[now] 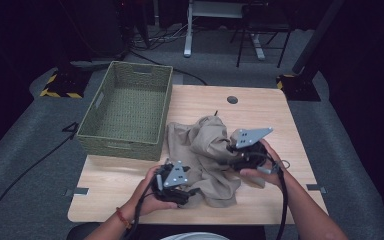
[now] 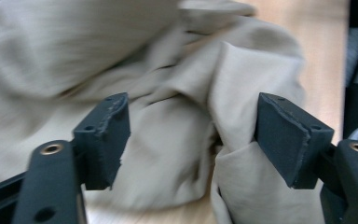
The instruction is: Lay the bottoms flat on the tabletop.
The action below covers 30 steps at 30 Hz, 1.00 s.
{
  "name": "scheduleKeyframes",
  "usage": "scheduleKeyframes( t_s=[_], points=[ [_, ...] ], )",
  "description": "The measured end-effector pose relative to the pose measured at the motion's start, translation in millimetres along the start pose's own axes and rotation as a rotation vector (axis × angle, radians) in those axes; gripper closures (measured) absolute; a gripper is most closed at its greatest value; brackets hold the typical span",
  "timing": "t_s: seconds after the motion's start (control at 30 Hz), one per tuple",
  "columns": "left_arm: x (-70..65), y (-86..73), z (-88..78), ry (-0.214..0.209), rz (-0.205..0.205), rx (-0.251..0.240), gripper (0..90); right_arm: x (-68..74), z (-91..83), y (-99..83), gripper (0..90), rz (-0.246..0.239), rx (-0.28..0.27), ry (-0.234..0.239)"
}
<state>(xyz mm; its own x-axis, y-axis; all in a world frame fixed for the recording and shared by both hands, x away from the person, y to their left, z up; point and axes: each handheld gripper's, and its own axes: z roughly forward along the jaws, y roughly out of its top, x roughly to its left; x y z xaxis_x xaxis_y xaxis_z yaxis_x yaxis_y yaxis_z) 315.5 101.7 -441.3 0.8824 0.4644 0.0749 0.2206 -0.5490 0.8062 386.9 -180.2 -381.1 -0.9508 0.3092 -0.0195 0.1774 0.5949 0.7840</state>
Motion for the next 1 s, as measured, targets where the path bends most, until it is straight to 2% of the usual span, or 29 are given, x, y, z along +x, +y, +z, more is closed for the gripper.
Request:
scheduleKeyframes(
  t_s=[0.03,0.07,0.1,0.13,0.17,0.2,0.23,0.27,0.3,0.33,0.37,0.4,0.43,0.47,0.5,0.53,0.57,0.6,0.67,0.7,0.73,0.83,0.87,0.93,1.0],
  points=[
    [4.4,-2.0,-4.4,0.000,-0.017,0.002,26.4,11.5,2.9,-10.7,38.6,-0.029,0.028,-0.020],
    [9.1,-3.7,-9.5,0.040,-0.025,0.005,26.1,15.4,0.4,-15.1,36.0,-0.022,0.016,-0.015],
    [9.1,-3.7,-9.5,0.040,-0.025,0.005,26.1,18.0,-2.4,-18.1,31.0,-0.015,0.006,-0.022],
    [14.1,-3.6,-10.0,0.052,-0.043,0.018,26.0,23.0,-8.3,-23.0,26.0,-0.008,-0.018,-0.041],
    [14.1,-3.6,-10.0,0.052,-0.043,0.018,26.5,23.0,-8.3,-23.0,26.0,-0.008,-0.018,-0.041],
    [15.2,-3.4,-8.4,0.065,-0.033,0.063,26.5,25.3,-12.6,-26.1,26.6,-0.007,-0.029,-0.044],
    [14.7,-5.2,-8.1,0.061,-0.014,0.088,26.5,28.4,-21.1,-31.2,24.6,-0.007,-0.044,-0.065],
    [14.2,-10.2,-9.0,0.020,-0.003,0.102,30.2,30.7,-38.3,-40.7,24.3,0.005,-0.090,-0.114],
    [14.2,-10.2,-9.0,0.020,-0.003,0.102,31.4,30.7,-38.3,-40.7,24.3,0.005,-0.090,-0.114],
    [13.9,-17.0,-8.1,0.009,-0.007,0.127,32.0,26.3,-58.6,-54.6,22.1,0.054,-0.143,-0.188],
    [13.7,-24.7,-5.7,-0.014,-0.020,0.147,32.5,23.6,-64.5,-60.0,22.0,0.070,-0.151,-0.211],
    [13.3,-29.2,-3.1,-0.006,-0.022,0.167,32.8,19.6,-69.3,-66.1,21.7,0.083,-0.152,-0.236],
    [13.2,-34.5,0.8,-0.009,-0.033,0.188,33.6,13.0,-73.0,-74.8,20.7,0.091,-0.136,-0.291],
    [13.4,-37.3,3.1,-0.035,-0.037,0.190,33.6,1.4,-72.6,-86.5,19.6,0.114,-0.087,-0.381],
    [13.4,-37.3,3.1,-0.035,-0.037,0.190,33.7,1.4,-72.6,-86.5,19.6,0.114,-0.087,-0.381],
    [12.0,-41.2,10.5,-0.063,-0.024,0.221,33.6,-22.6,-63.6,-106.8,16.7,0.209,-0.017,-0.388],
    [12.0,-41.2,10.5,-0.063,-0.024,0.221,33.6,-31.7,-59.0,-114.4,18.2,0.240,0.001,-0.364],
    [9.0,-42.2,17.7,-0.084,-0.009,0.236,33.5,-43.9,-50.5,-125.5,19.4,0.278,0.039,-0.371],
    [7.3,-41.8,23.0,-0.096,-0.002,0.247,33.0,-59.8,-40.2,-137.8,17.8,0.339,0.072,-0.381],
    [7.3,-41.8,23.0,-0.096,-0.002,0.247,32.1,-59.8,-40.2,-137.8,17.8,0.339,0.072,-0.381],
    [6.0,-40.7,27.1,-0.113,-0.006,0.251,31.9,-75.1,-31.7,-146.6,17.5,0.406,0.084,-0.373],
    [4.2,-39.5,34.3,-0.119,0.008,0.267,28.6,-81.4,-25.7,-148.3,17.5,0.397,0.115,-0.394],
    [3.8,-38.4,39.1,-0.123,-0.010,0.254,27.6,-87.8,-18.5,-148.4,20.1,0.410,0.125,-0.372],
    [4.2,-35.0,44.4,-0.120,-0.007,0.248,27.2,-90.8,-12.7,-148.2,25.9,0.396,0.142,-0.389],
    [5.3,-31.9,49.6,-0.122,-0.007,0.243,27.3,-95.7,-6.9,-148.7,35.4,0.421,0.149,-0.391]
  ],
)
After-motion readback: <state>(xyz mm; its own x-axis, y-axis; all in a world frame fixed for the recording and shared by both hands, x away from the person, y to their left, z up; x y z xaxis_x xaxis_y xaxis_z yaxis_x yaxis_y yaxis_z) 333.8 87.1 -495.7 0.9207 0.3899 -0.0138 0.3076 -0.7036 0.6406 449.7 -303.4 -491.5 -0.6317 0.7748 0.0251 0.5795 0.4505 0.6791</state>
